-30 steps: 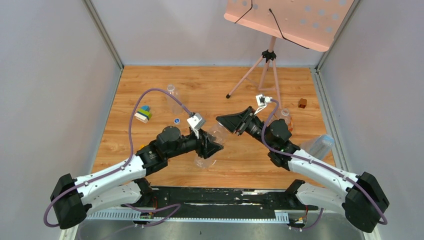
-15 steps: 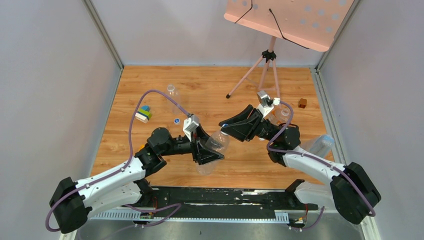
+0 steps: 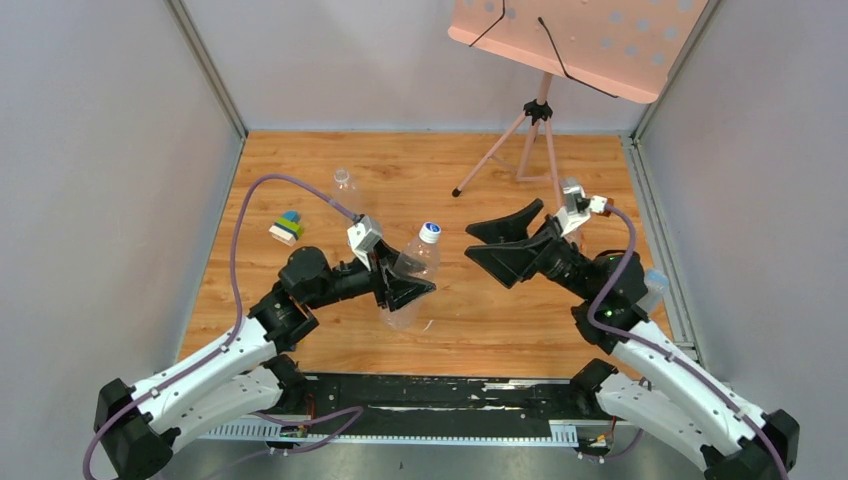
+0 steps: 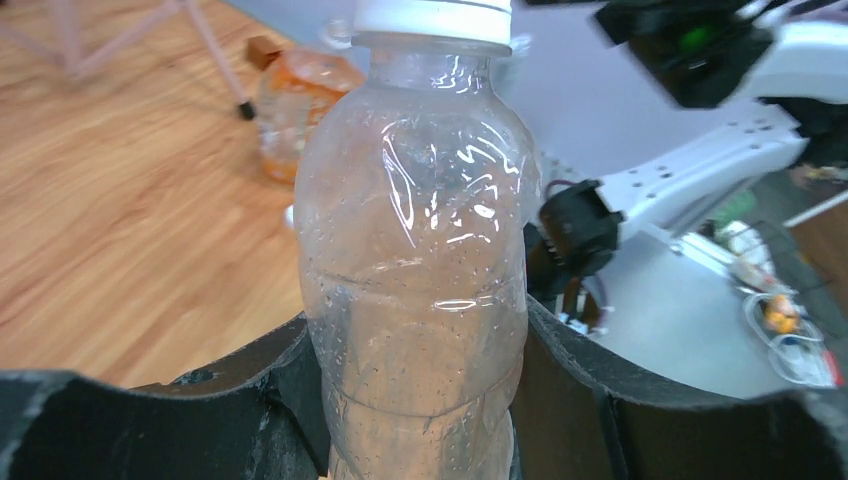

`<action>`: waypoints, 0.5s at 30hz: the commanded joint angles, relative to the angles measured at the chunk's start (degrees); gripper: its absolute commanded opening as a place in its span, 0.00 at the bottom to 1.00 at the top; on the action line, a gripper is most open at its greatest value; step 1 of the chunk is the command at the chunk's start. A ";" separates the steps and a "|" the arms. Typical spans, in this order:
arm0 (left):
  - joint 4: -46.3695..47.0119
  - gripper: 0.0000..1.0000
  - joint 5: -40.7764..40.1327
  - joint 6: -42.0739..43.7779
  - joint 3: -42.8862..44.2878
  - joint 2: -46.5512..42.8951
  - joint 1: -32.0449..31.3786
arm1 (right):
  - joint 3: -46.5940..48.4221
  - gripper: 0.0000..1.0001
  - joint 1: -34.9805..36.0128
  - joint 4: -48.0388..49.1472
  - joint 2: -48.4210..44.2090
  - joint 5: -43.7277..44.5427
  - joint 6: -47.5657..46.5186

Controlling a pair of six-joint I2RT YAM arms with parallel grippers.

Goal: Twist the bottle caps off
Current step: Unscrew the bottle cap from the plastic bottle.

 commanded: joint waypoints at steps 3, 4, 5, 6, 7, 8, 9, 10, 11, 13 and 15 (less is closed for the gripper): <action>-22.01 0.00 -9.71 12.55 7.33 0.13 0.24 | 10.12 0.75 0.28 -32.79 -1.98 13.34 -10.67; -25.07 0.00 -10.36 14.88 8.10 0.58 0.01 | 11.75 0.75 0.28 -36.34 -1.12 13.77 -11.74; -26.59 0.00 -12.16 16.21 9.48 1.53 -0.79 | 13.16 0.75 0.23 -40.40 -0.09 13.86 -12.56; -29.11 0.00 -13.21 18.74 10.23 1.93 -1.34 | 14.50 0.75 0.21 -42.55 1.01 13.81 -13.21; -30.28 0.00 -15.49 20.11 11.35 2.85 -2.51 | 15.48 0.75 0.21 -45.92 2.33 13.72 -13.60; -31.95 0.00 -16.37 22.77 12.29 3.30 -3.51 | 16.14 0.75 0.19 -47.67 3.13 13.59 -13.82; -32.62 0.00 -18.01 24.02 12.61 4.08 -3.97 | 16.30 0.75 0.19 -48.91 3.74 13.28 -13.98; -33.85 0.00 -18.68 26.21 13.26 4.48 -4.82 | 16.07 0.75 0.19 -49.49 4.13 12.92 -14.07; -34.49 0.00 -19.93 28.97 13.53 5.27 -5.24 | 15.64 0.75 0.19 -49.78 4.45 12.69 -13.90; -36.27 0.00 -21.42 32.75 14.18 6.19 -6.73 | 14.46 0.75 0.15 -49.85 4.79 12.22 -13.22; -37.44 0.00 -22.15 36.44 14.20 6.89 -8.37 | 13.82 0.75 0.06 -49.97 5.31 10.26 -13.05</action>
